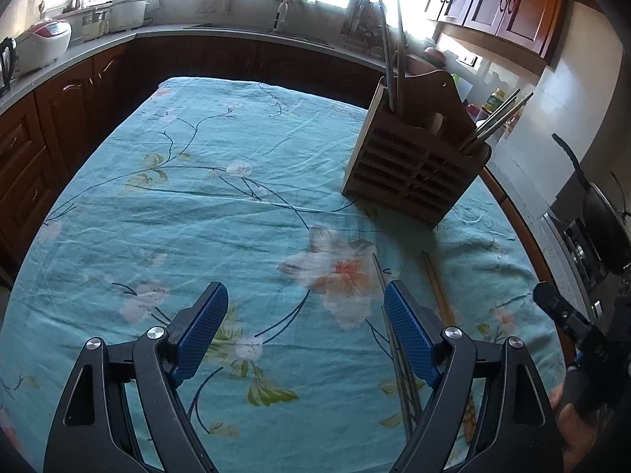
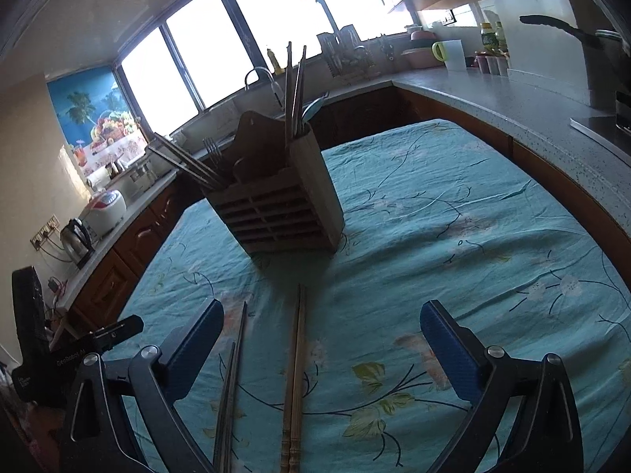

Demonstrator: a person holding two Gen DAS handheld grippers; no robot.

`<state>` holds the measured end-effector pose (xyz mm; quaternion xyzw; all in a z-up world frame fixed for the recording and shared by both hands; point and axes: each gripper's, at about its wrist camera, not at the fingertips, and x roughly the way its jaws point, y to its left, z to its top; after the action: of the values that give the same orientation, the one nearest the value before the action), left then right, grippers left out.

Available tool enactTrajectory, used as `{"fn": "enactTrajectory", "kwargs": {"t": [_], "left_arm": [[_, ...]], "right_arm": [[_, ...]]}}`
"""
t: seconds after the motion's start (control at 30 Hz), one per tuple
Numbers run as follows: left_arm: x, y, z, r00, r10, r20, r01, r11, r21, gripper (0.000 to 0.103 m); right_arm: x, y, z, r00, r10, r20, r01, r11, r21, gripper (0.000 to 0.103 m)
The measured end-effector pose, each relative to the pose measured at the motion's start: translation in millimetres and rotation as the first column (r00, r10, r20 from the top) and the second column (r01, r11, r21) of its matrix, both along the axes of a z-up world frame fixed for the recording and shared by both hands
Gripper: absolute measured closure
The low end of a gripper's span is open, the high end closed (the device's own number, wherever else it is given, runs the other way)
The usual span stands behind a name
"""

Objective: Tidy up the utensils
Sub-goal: 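Move both open grippers back to the remaining chopsticks on the tablecloth, then grasp a thin metal chopstick with the left gripper while the right gripper grasps a wooden one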

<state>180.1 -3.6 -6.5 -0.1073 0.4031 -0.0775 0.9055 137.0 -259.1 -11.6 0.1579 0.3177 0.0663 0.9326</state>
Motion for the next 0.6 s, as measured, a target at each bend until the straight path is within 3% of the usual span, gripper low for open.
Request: {"fn": "enactTrajectory", "kwargs": {"t": [0.1, 0.17, 0.23, 0.47, 0.6], "left_arm": [[3, -2, -5, 1.0, -0.002, -0.021, 0.002, 1.0, 0.011, 0.02], [5, -3, -8, 1.0, -0.005, -0.03, 0.005, 1.0, 0.012, 0.02], [8, -3, -10, 0.999, -0.006, -0.039, 0.007, 1.0, 0.013, 0.02], [18, -6, -21, 0.997, -0.019, -0.078, 0.02, 1.0, 0.014, 0.02], [26, -15, -28, 0.993, -0.045, -0.111, 0.048, 0.999, 0.026, 0.02]], "right_arm": [[11, 14, -12, 0.997, 0.042, -0.065, -0.046, 0.997, -0.055, 0.02], [19, 22, -22, 0.992, 0.054, -0.116, -0.065, 0.994, -0.093, 0.038], [26, 27, -33, 0.985, 0.068, -0.16, -0.085, 0.991, -0.107, 0.044], [39, 44, -57, 0.961, 0.097, -0.26, -0.147, 0.972, -0.182, 0.059], [41, 49, -57, 0.961, 0.093, -0.262, -0.158, 0.959, -0.237, 0.062]]}}
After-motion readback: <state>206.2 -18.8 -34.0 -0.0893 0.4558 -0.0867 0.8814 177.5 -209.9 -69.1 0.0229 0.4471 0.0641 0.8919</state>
